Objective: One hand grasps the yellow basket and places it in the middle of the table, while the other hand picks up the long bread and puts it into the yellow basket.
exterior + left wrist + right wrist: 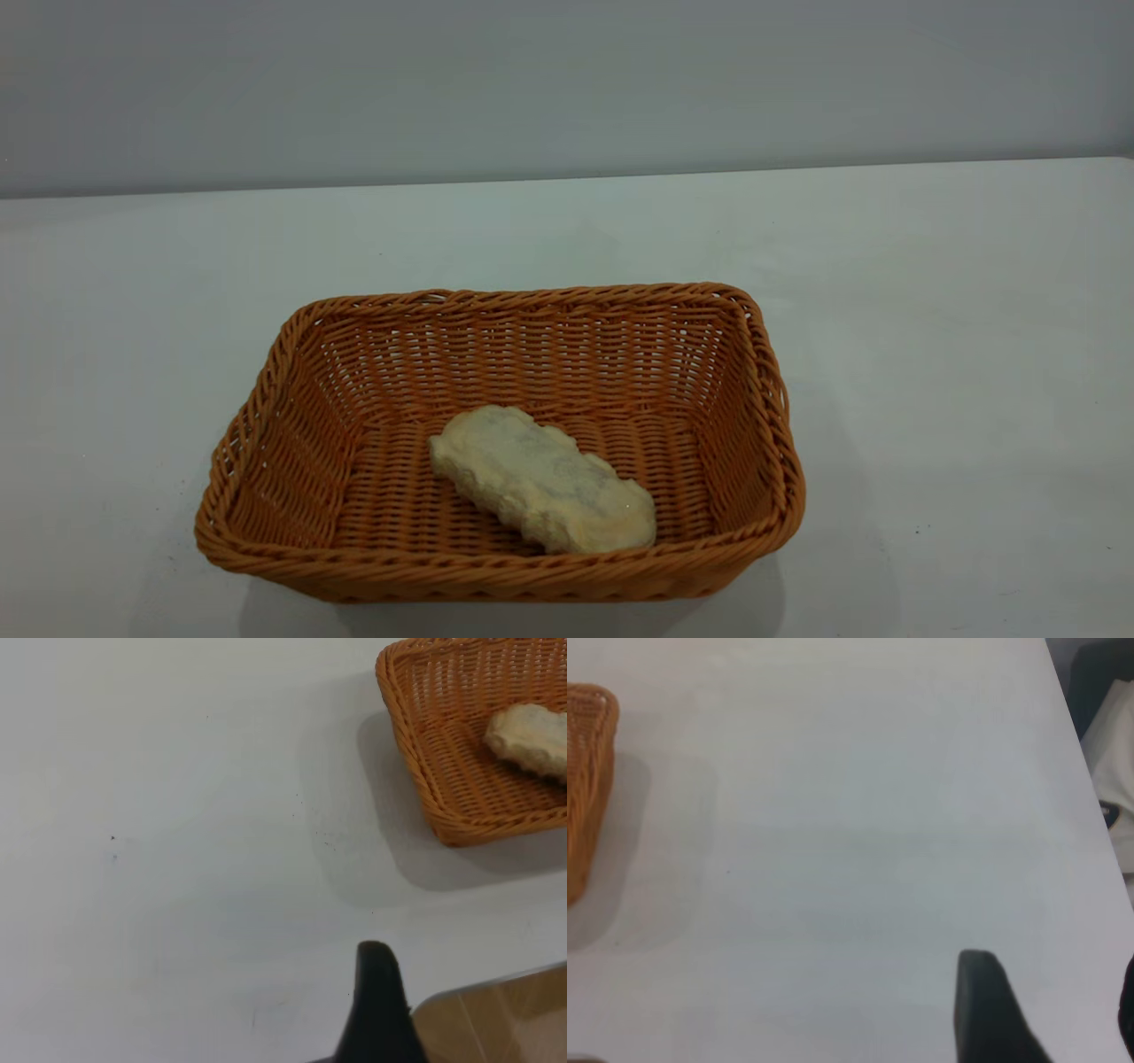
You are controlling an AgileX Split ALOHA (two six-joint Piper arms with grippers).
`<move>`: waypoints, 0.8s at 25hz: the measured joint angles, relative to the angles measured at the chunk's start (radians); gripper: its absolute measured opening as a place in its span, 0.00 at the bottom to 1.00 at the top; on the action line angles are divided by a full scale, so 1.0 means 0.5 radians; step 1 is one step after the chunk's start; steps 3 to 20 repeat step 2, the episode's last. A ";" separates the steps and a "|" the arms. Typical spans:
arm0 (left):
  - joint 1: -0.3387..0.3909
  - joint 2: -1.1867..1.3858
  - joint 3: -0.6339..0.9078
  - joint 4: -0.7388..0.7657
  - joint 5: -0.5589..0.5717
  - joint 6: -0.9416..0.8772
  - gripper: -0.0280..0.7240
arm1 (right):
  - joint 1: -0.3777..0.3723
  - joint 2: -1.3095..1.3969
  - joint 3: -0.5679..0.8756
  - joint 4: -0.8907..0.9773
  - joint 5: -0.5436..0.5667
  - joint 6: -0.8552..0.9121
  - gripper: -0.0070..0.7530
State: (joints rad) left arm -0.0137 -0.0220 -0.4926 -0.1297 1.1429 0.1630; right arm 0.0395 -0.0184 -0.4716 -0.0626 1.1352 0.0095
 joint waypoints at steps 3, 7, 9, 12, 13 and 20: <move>0.000 0.000 0.000 0.000 0.000 0.000 0.83 | 0.000 0.000 0.000 0.000 0.000 0.000 0.53; 0.000 0.000 0.000 0.000 0.000 0.000 0.83 | 0.000 0.000 0.000 0.000 0.000 0.000 0.53; 0.000 0.000 0.000 0.000 0.000 0.000 0.83 | 0.000 0.000 0.000 0.000 0.000 0.000 0.53; 0.000 0.000 0.000 0.000 0.000 0.000 0.83 | 0.000 0.000 0.000 0.000 0.000 0.000 0.53; 0.000 0.000 0.000 0.000 0.000 0.000 0.83 | 0.000 0.000 0.000 0.000 0.000 0.000 0.53; 0.000 0.000 0.000 0.000 0.000 0.000 0.83 | 0.000 0.000 0.000 0.000 0.000 0.000 0.53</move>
